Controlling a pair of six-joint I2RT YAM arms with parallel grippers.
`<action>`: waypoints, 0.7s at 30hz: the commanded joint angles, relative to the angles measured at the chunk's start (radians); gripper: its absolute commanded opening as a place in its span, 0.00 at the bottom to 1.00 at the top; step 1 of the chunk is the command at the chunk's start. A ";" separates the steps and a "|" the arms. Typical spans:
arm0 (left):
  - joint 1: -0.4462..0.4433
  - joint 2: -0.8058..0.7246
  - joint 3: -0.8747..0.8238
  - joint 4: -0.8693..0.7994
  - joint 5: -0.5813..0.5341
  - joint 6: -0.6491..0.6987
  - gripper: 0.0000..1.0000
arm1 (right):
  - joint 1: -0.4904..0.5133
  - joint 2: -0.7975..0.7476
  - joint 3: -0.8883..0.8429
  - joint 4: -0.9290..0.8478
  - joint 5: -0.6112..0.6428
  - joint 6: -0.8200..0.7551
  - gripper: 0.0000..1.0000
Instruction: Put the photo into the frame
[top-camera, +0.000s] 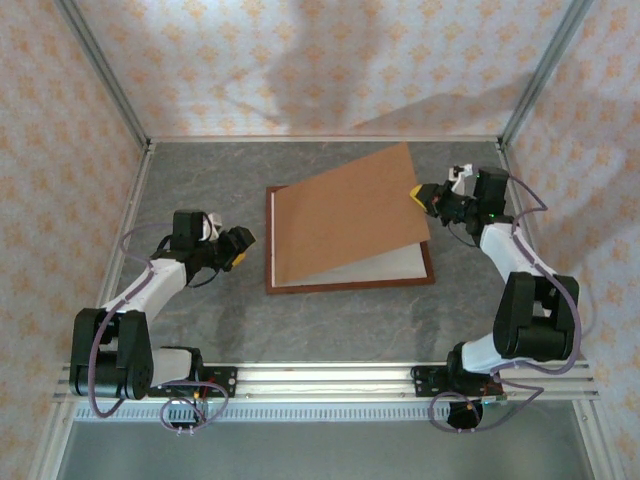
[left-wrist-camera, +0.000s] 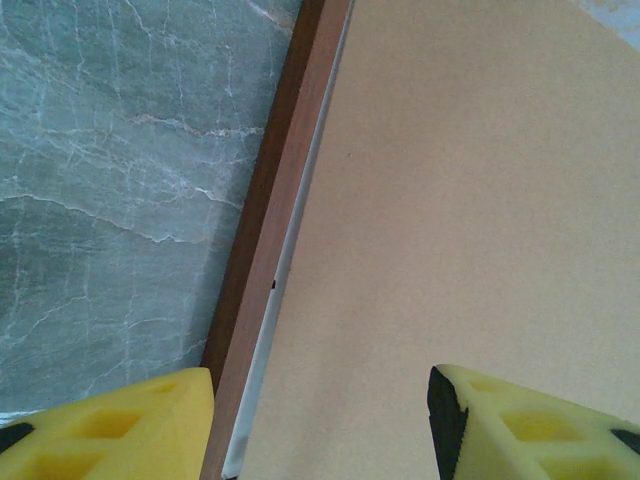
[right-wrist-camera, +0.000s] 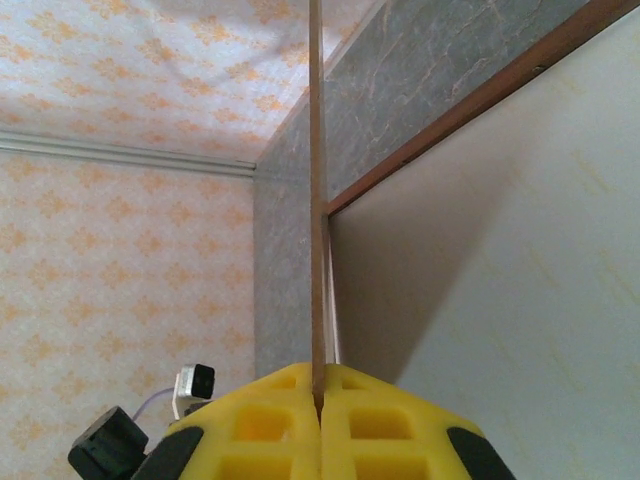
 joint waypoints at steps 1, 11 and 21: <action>-0.005 0.019 -0.012 0.045 -0.034 -0.020 0.60 | 0.010 0.021 -0.015 0.017 -0.005 -0.057 0.00; -0.070 0.067 0.030 0.070 -0.124 -0.021 0.72 | 0.036 0.071 -0.064 -0.030 0.050 -0.133 0.19; -0.144 0.220 0.164 0.021 -0.277 0.092 0.79 | 0.067 0.139 -0.027 -0.182 0.172 -0.233 0.41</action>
